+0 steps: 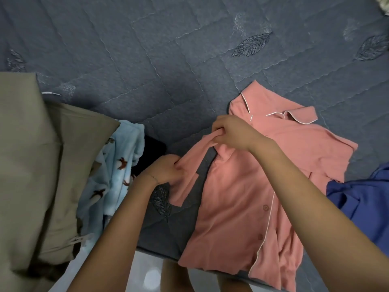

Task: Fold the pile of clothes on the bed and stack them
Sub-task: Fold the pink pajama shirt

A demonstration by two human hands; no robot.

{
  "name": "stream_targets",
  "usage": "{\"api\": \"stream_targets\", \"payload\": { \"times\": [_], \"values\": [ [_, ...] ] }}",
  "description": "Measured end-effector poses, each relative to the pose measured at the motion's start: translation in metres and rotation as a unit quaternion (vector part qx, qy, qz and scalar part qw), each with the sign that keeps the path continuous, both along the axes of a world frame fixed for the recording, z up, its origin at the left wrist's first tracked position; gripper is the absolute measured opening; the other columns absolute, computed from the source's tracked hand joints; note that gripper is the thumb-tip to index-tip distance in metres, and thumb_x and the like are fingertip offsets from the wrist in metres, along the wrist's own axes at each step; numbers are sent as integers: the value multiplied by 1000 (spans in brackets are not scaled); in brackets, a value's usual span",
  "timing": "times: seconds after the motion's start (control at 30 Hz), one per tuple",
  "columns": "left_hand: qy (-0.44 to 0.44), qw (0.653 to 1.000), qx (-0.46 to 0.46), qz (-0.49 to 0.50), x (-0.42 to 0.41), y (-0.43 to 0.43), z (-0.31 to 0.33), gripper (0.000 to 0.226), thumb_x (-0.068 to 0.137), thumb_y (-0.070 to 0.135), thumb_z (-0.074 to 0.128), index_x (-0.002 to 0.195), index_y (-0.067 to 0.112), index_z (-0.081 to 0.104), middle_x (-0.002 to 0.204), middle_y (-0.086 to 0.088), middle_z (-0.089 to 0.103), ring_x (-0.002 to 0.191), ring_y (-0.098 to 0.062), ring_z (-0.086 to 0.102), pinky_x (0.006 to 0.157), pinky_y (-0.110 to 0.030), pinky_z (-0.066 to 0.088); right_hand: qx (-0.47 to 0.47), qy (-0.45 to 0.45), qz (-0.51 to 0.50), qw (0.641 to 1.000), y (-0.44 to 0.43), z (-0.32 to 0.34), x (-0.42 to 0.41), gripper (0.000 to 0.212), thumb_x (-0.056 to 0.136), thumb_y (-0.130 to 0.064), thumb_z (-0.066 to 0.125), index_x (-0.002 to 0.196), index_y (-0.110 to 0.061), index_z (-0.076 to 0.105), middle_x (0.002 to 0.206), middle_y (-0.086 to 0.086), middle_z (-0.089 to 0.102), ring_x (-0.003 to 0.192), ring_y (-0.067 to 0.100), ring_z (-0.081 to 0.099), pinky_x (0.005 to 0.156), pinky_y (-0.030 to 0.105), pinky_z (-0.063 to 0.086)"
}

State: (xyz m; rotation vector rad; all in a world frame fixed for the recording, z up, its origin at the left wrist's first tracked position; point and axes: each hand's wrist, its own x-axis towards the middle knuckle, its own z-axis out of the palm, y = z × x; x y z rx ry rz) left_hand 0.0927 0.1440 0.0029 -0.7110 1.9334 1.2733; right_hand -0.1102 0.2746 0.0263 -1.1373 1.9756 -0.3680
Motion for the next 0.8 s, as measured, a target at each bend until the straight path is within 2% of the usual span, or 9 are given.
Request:
{"api": "stream_targets", "payload": {
  "times": [0.1, 0.17, 0.27, 0.37, 0.43, 0.5, 0.6, 0.7, 0.8],
  "values": [
    [70, 996, 11, 50, 6, 1, 3, 14, 90, 13, 61, 91, -1, 60, 81, -7, 59, 76, -12, 52, 68, -28, 39, 27, 37, 17, 999, 7, -2, 4, 18, 83, -18, 73, 97, -7, 69, 92, -2, 53, 95, 25, 56, 74, 31, 37],
    [121, 986, 61, 97, 3, 0, 13, 9, 90, 11, 63, 82, 7, 61, 73, 6, 56, 69, -2, 48, 66, -22, 39, 8, 30, 38, 999, 7, -2, 14, 29, 79, -25, 77, 103, -10, 69, 95, -1, 63, 95, 23, 58, 80, 36, 42],
    [158, 977, 90, 111, -4, 2, 26, 29, 87, 8, 68, 65, 19, 54, 61, 17, 49, 60, 2, 45, 58, -15, 37, -30, 10, 48, 998, 2, 2, 32, 27, 75, -30, 78, 96, -16, 70, 86, -6, 68, 80, 12, 55, 76, 33, 41],
    [140, 982, 78, 101, -2, 1, 28, 39, 85, 11, 71, 58, 25, 48, 53, 18, 47, 54, 3, 43, 53, -13, 33, -12, -38, -7, 999, -4, 15, 39, 11, 79, -24, 76, 78, -16, 68, 65, -12, 59, 64, 6, 52, 64, 27, 42],
    [93, 992, 44, 76, 8, -4, 21, 35, 80, 29, 77, 60, 21, 49, 60, 12, 47, 63, -4, 44, 56, -22, 32, 1, -87, -58, 995, -6, 25, 40, 6, 80, -16, 74, 77, -16, 69, 57, -18, 57, 55, 0, 52, 54, 16, 40],
    [39, 998, -17, 46, 20, -8, 13, 32, 72, 42, 73, 69, 16, 54, 71, 3, 52, 73, -14, 49, 60, -28, 32, -2, -101, -90, 991, -6, 32, 38, 6, 80, -16, 74, 79, -12, 71, 60, -15, 57, 54, -1, 49, 51, 14, 38],
    [34, 996, -34, 70, 32, -8, 8, 40, 65, 40, 65, 82, 5, 59, 79, -3, 56, 76, -18, 53, 60, -28, 33, -16, -76, -141, 987, -5, 32, 32, 13, 79, -18, 77, 81, -12, 66, 71, -5, 60, 64, 6, 50, 55, 20, 39],
    [110, 975, 47, 186, 35, -4, 18, 28, 78, 30, 72, 77, 8, 55, 69, 8, 52, 65, -5, 49, 57, -20, 35, -38, 25, -185, 982, -2, 23, 30, 27, 76, -22, 79, 87, -16, 55, 80, -4, 57, 79, 17, 50, 70, 31, 39],
    [185, 930, 94, 303, 30, 8, 29, 22, 89, 19, 68, 86, 2, 55, 77, 0, 56, 70, -5, 52, 63, -18, 41, -100, 61, -220, 969, 4, 17, 42, 42, 74, -24, 82, 108, -15, 61, 109, 0, 54, 105, 16, 45, 91, 25, 35]
  ]
}}
